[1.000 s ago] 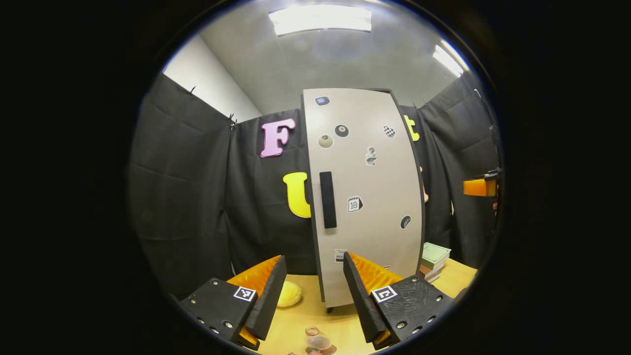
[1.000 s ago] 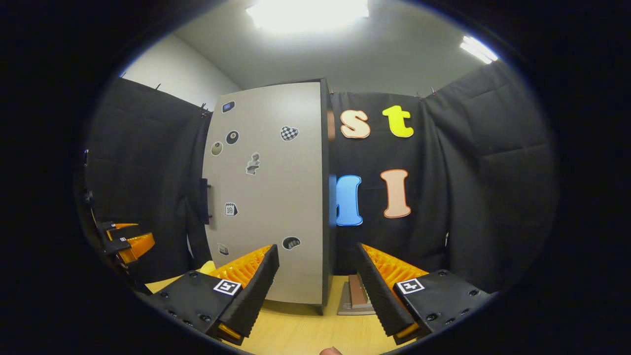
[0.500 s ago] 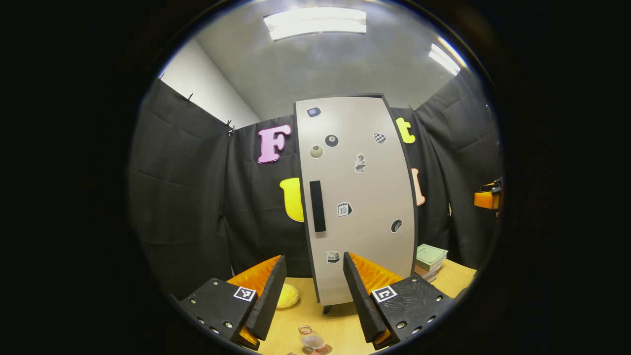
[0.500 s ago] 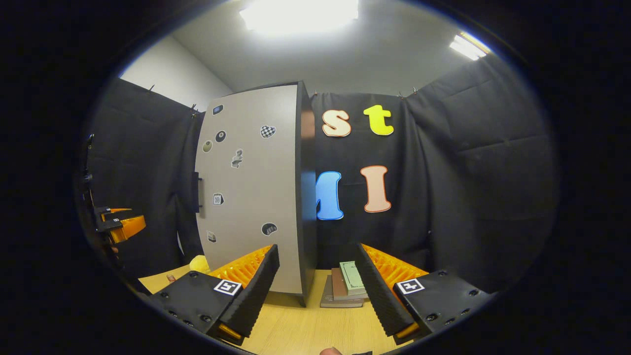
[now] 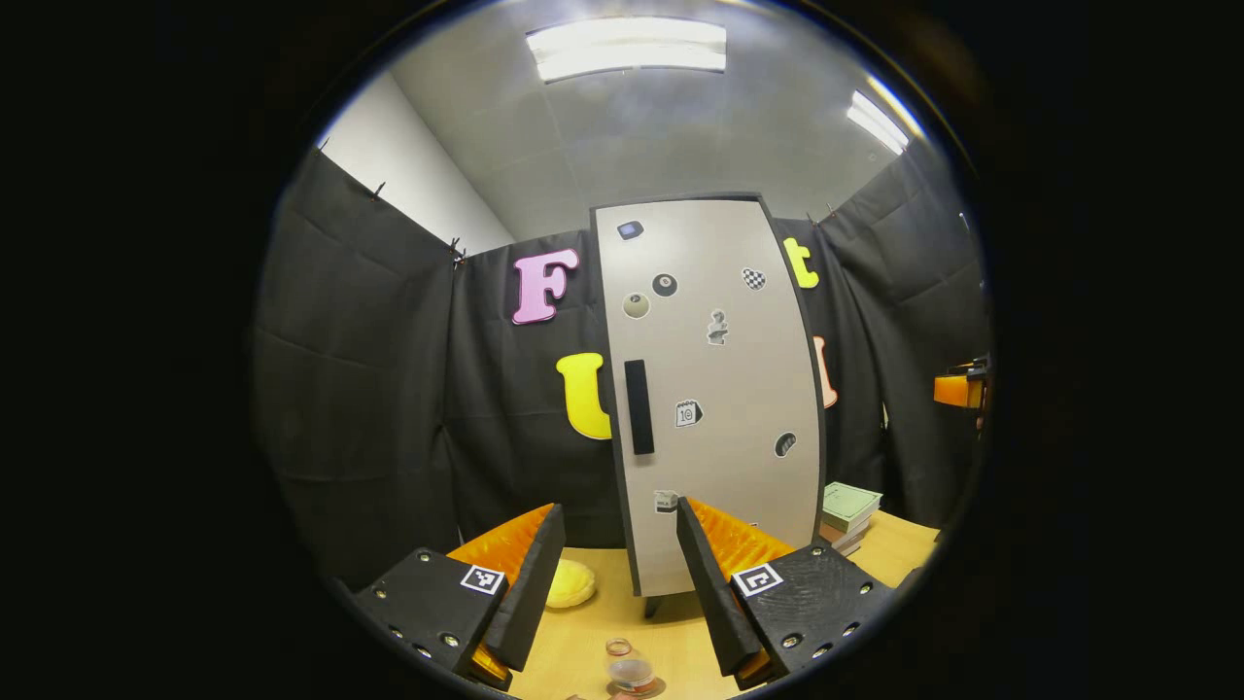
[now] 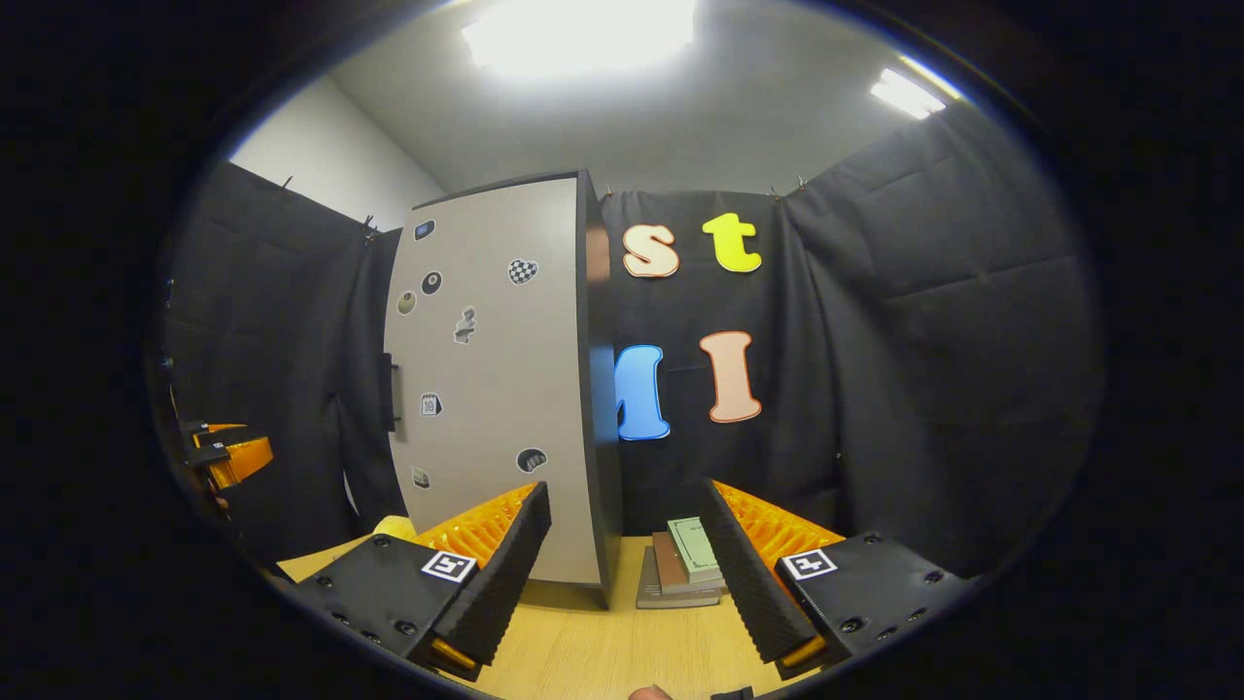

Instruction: Open the cabinet door with the right hand, grasp the bottle in the cabinet with the left hand and place it on the coaster, then close the cabinet door with the right hand.

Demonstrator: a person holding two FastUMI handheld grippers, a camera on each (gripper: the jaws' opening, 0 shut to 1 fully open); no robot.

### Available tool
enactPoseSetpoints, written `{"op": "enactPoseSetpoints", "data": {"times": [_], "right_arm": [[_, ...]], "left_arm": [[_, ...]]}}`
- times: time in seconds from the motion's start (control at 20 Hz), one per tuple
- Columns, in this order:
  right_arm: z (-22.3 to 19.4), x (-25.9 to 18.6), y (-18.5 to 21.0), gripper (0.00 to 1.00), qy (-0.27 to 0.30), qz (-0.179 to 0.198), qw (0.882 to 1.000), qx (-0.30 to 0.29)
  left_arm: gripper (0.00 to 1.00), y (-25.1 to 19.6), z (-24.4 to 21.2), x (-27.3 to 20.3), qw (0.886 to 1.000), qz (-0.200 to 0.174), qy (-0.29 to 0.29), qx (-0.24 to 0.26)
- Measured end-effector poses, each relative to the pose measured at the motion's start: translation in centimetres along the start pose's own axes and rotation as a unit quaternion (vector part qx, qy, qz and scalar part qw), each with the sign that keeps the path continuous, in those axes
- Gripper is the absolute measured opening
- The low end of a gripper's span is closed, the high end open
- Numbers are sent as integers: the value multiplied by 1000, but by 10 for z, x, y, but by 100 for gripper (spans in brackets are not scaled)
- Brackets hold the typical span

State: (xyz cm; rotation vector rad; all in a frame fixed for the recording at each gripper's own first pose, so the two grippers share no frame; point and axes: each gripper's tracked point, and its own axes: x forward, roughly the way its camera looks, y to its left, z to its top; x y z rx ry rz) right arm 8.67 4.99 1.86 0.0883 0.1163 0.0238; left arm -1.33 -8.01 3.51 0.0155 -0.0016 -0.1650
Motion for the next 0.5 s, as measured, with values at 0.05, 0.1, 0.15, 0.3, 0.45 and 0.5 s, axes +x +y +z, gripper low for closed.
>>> {"op": "enactPoseSetpoints", "data": {"times": [0.05, 0.1, 0.15, 0.3, 0.45, 0.5], "right_arm": [[0, 0, 2, 98, 0, -1, 1000, -3], [2, -1, 4, 98, -2, -3, 1000, -6], [3, -1, 6, 98, -3, -3, 1000, -7], [6, -2, 13, 98, -6, -2, 1000, -12], [10, -3, 17, 98, -10, -3, 1000, -18], [12, -2, 19, 98, -12, -3, 1000, -20]], "left_arm": [[67, 3, 1, -1, 1000, 2, 0, 0], [65, 8, 0, -2, 1000, 3, 0, -1], [65, 11, 1, -3, 1000, 3, -1, -3], [67, 17, -3, -4, 1000, 6, 1, -5], [67, 23, -2, -3, 1000, 6, -1, -4], [67, 24, -2, -2, 1000, 5, -2, -4]]}}
